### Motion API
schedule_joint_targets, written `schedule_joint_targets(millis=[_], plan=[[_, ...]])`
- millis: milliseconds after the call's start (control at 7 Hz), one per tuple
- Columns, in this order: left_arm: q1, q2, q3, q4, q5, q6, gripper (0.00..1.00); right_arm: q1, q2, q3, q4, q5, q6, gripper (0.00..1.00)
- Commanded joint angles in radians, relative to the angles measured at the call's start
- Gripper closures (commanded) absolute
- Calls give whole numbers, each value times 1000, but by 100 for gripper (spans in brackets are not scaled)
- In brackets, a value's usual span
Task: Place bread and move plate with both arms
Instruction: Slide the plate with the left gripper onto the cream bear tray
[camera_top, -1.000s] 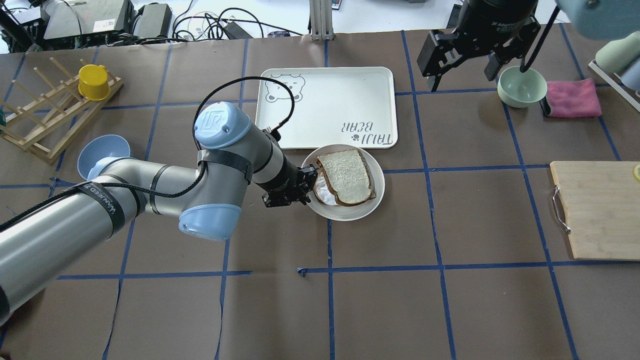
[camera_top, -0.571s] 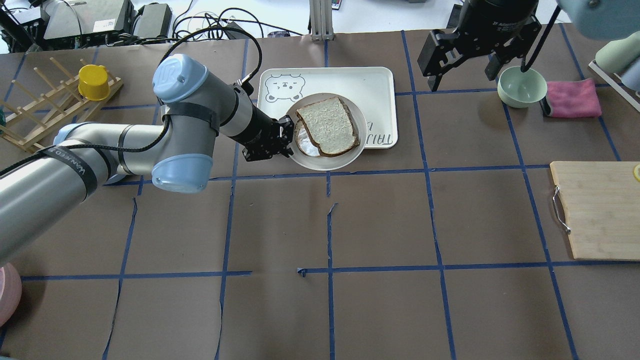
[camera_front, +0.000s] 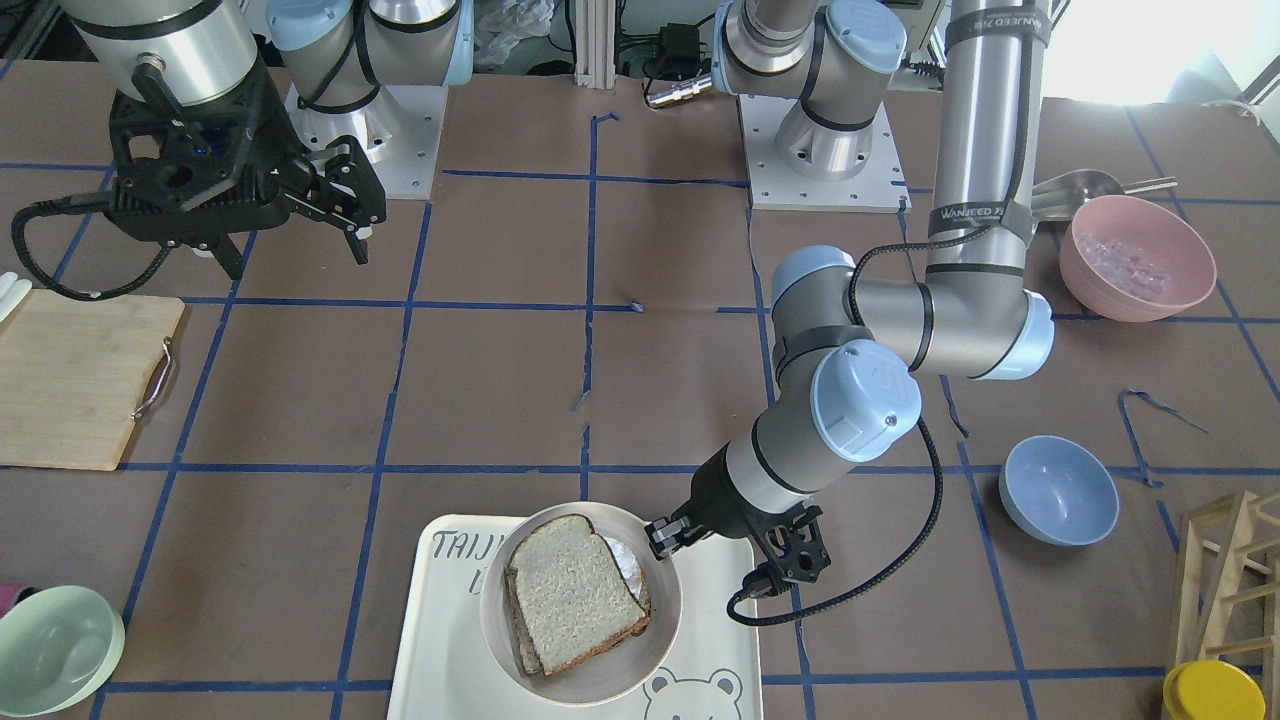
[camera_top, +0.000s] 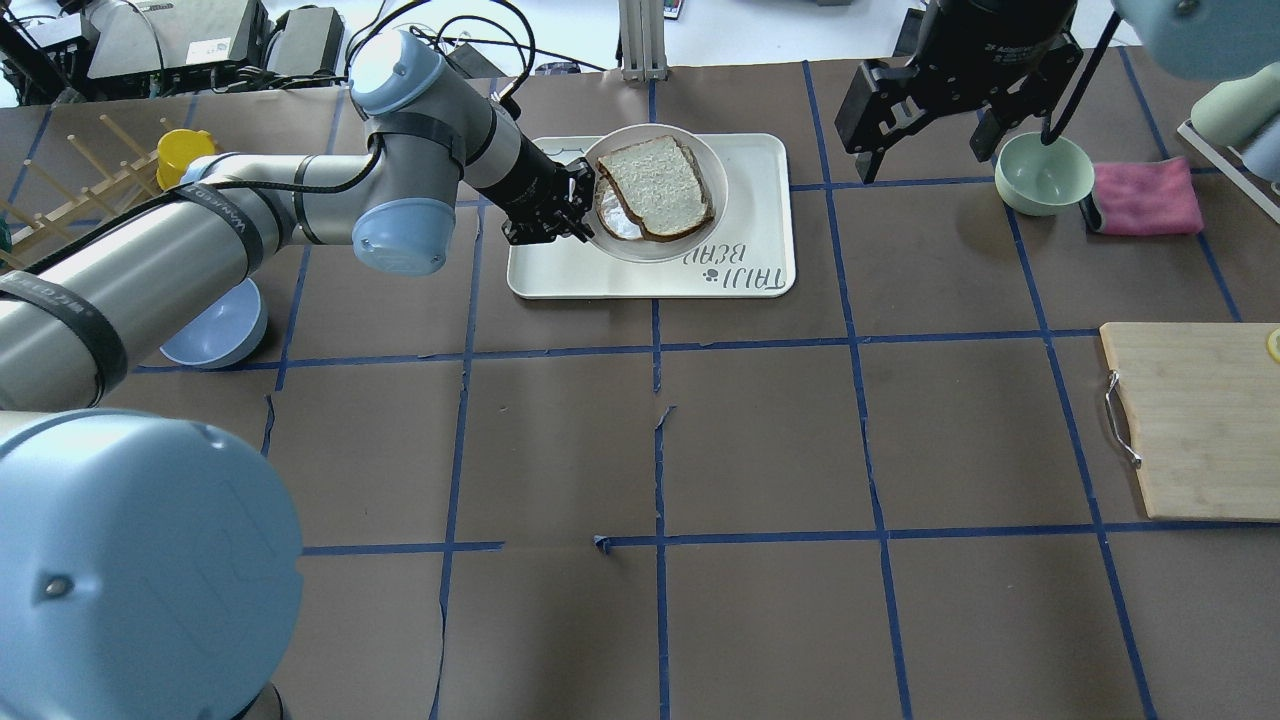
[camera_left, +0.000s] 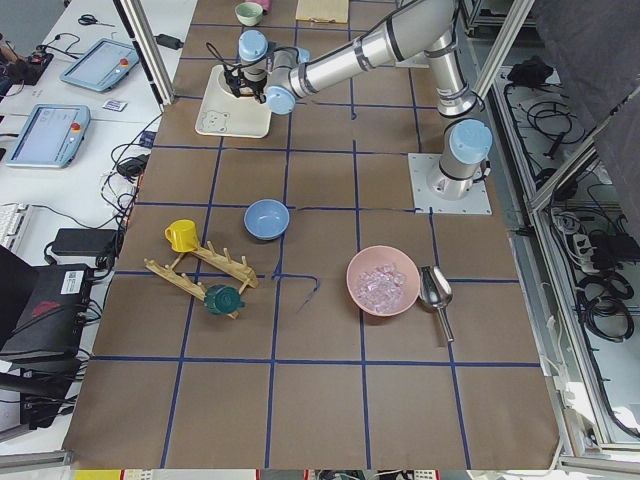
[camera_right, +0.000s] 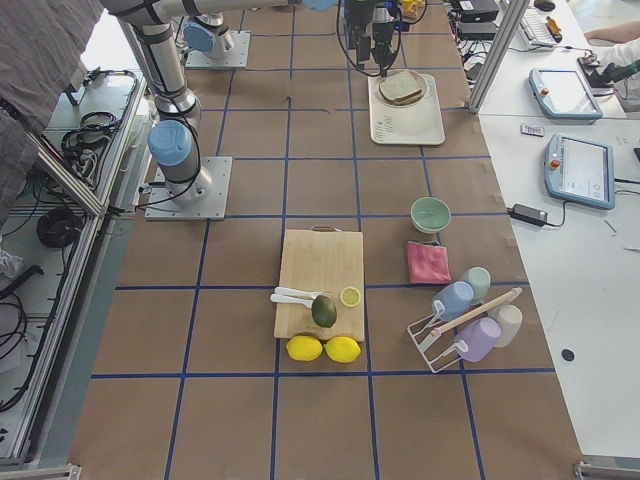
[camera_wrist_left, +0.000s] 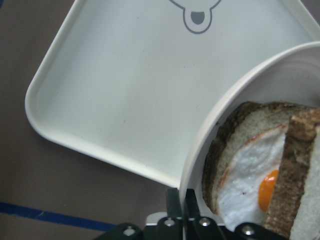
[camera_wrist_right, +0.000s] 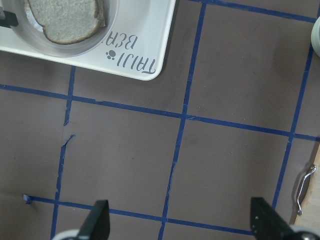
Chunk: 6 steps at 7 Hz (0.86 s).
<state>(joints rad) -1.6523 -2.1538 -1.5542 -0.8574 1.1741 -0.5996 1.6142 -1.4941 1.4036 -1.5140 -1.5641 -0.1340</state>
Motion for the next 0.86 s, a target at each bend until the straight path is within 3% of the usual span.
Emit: schedule_joint_targets(millis=[0, 143, 286, 429, 714], plan=[[2, -61, 32, 8, 4, 6, 100, 1, 0, 0, 0, -1, 1, 0], [2, -69, 36, 6, 4, 3, 100, 0, 0, 0, 0, -1, 1, 0], [2, -72, 36, 6, 5, 6, 90, 0, 0, 0, 0, -1, -1, 0], [3, -70, 36, 8, 15, 18, 1, 0, 0, 0, 0, -1, 1, 0], [0, -31, 43, -20, 102, 32, 0, 0, 0, 0, 0, -1, -1, 0]])
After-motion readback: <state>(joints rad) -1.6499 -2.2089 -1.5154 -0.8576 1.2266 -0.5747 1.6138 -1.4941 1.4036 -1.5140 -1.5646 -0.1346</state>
